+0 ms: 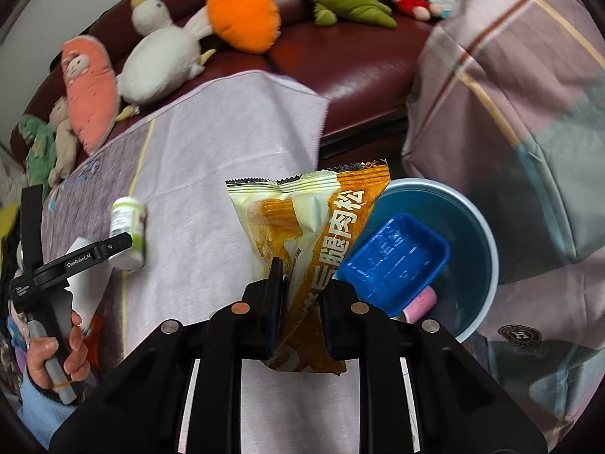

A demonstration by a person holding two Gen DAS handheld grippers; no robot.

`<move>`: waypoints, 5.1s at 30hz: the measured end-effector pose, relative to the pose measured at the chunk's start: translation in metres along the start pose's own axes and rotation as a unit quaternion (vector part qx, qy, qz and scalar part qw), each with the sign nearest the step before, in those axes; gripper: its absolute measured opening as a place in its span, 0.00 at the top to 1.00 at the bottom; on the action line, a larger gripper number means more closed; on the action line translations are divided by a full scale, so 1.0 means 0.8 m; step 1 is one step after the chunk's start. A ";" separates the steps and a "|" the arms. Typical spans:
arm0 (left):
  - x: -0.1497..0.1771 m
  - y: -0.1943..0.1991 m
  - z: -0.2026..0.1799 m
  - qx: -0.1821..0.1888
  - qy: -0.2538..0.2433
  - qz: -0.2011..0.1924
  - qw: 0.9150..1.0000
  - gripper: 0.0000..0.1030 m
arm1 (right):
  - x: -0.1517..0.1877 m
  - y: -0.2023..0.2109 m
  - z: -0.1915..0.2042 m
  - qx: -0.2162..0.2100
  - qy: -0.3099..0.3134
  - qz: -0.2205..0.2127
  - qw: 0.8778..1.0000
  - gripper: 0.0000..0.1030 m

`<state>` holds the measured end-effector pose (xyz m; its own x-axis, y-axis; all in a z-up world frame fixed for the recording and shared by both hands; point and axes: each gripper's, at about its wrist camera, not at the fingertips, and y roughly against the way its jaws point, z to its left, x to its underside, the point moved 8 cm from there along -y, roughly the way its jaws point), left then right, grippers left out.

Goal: Collect trash
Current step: 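Grasp the white pill bottle with the left tool while the right tool holds the packet, then carry the bottle and packet over the bin and open both tools, then move both tools back over the table toward the remaining trash, then grasp the orange Ovaltine packet with the right tool while the left tool grasps the white cup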

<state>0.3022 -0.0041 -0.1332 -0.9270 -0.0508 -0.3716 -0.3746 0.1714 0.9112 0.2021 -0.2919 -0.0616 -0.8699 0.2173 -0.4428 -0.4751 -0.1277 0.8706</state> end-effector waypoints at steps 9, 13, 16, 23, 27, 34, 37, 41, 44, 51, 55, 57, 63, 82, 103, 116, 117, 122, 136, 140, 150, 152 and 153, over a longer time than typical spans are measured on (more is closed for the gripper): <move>0.000 -0.008 -0.013 -0.031 -0.027 -0.011 0.999 0.49 | -0.003 -0.013 -0.029 -0.004 -0.018 0.001 1.000 0.83; 0.010 0.018 -0.046 -0.006 -0.051 -0.021 0.998 0.49 | -0.003 -0.006 -0.046 -0.008 -0.033 -0.010 0.999 0.83; 0.024 0.037 -0.094 0.019 -0.092 -0.024 0.995 0.49 | -0.003 0.006 -0.066 -0.005 -0.048 -0.021 0.999 0.83; 0.073 0.045 -0.212 0.069 -0.179 -0.001 0.981 0.48 | 0.002 0.045 -0.137 0.014 -0.093 -0.053 0.994 0.83; 0.095 0.032 -0.264 0.081 -0.208 0.021 0.975 0.48 | 0.009 0.059 -0.174 0.022 -0.113 -0.062 0.991 0.83; 0.122 -0.003 -0.329 0.085 -0.236 0.055 0.966 0.48 | 0.014 0.071 -0.217 0.028 -0.128 -0.071 0.989 0.81; 0.128 -0.016 -0.345 0.081 -0.245 0.061 0.964 0.48 | 0.016 0.072 -0.230 0.027 -0.132 -0.073 0.988 0.81; 0.130 -0.034 -0.360 0.080 -0.251 0.068 0.962 0.48 | 0.016 0.068 -0.242 0.025 -0.139 -0.072 0.987 0.81; 0.127 -0.045 -0.373 0.080 -0.254 0.069 0.961 0.48 | 0.015 0.065 -0.250 0.026 -0.143 -0.071 0.987 0.81; 0.128 -0.051 -0.378 0.077 -0.258 0.068 0.961 0.23 | 0.014 0.056 -0.252 0.027 -0.141 -0.064 0.988 0.81; 0.131 -0.047 -0.369 0.077 -0.250 0.074 0.962 0.23 | 0.013 0.053 -0.246 0.026 -0.135 -0.061 0.989 0.81; 0.132 -0.040 -0.363 0.080 -0.244 0.071 0.964 0.20 | 0.012 0.050 -0.242 0.025 -0.133 -0.059 0.989 0.81; 0.130 -0.017 -0.348 0.090 -0.234 0.057 0.966 0.16 | 0.005 0.039 -0.229 0.025 -0.121 -0.050 0.991 0.80; 0.116 -0.004 -0.296 0.108 -0.198 0.052 0.973 0.15 | 0.005 -0.030 -0.211 0.050 -0.102 0.008 0.994 0.54; 0.124 0.048 -0.242 0.123 -0.162 0.028 0.979 0.13 | 0.011 0.026 -0.158 0.057 -0.084 0.002 0.995 0.25; 0.130 0.115 -0.133 0.114 -0.111 -0.018 0.987 0.11 | 0.028 0.069 -0.045 0.044 -0.022 -0.013 0.999 0.24; 0.131 0.120 -0.119 0.111 -0.104 -0.021 0.988 0.11 | 0.030 0.070 -0.032 0.041 -0.014 -0.013 0.999 0.24; 0.137 0.137 -0.056 0.095 -0.069 -0.031 0.993 0.11 | 0.038 0.071 0.019 0.029 0.012 -0.009 0.999 0.24; 0.159 0.189 0.151 0.037 0.019 -0.073 0.996 0.11 | 0.091 0.037 0.201 -0.004 0.122 0.041 0.992 0.24; 0.163 0.196 0.209 0.018 0.045 -0.076 0.996 0.11 | 0.114 0.017 0.256 -0.027 0.145 0.067 0.987 0.24; 0.178 0.191 0.300 -0.011 0.076 -0.066 0.995 0.11 | 0.175 -0.047 0.366 -0.071 0.186 0.148 0.969 0.24; 0.179 0.191 0.310 -0.015 0.074 -0.065 0.995 0.11 | 0.179 -0.055 0.382 -0.081 0.188 0.157 0.966 0.24; 0.178 0.190 0.313 -0.017 0.072 -0.064 0.995 0.11 | 0.182 -0.060 0.391 -0.086 0.188 0.162 0.965 0.24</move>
<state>0.1178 0.2609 -0.0919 -0.8636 -0.2111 -0.4578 -0.4880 0.1220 0.8643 0.1398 0.0484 -0.1004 -0.9475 -0.2239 -0.2282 -0.1573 -0.2950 0.9425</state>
